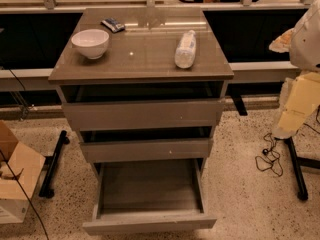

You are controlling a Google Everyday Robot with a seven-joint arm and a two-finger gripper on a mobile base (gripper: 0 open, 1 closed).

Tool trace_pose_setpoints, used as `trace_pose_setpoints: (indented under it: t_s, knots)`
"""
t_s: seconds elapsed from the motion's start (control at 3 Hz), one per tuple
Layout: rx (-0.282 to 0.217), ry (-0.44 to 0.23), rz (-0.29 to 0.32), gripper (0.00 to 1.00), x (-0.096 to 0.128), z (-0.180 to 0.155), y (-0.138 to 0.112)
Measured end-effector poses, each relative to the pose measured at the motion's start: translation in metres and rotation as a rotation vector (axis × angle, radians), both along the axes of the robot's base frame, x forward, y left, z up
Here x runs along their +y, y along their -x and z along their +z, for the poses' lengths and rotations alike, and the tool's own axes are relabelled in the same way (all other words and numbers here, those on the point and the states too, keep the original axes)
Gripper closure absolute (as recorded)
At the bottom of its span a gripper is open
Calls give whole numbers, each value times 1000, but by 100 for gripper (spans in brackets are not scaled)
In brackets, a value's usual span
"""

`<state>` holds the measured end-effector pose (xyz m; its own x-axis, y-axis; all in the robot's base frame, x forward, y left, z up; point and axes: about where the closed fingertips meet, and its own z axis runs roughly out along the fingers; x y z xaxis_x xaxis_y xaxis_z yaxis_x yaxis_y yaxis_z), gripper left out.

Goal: Close bottom drawer

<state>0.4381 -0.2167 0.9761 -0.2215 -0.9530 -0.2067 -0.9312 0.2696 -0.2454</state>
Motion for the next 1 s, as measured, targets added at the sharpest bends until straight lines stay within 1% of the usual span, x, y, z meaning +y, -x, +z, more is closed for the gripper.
trace_pose_setpoints:
  t_s: [0.33, 0.67, 1.0]
  knots:
    - [0, 0, 0, 0, 0, 0, 0]
    - [-10, 0, 0, 15, 1, 2, 0]
    - [-12, -55, 3, 38, 6, -15, 0]
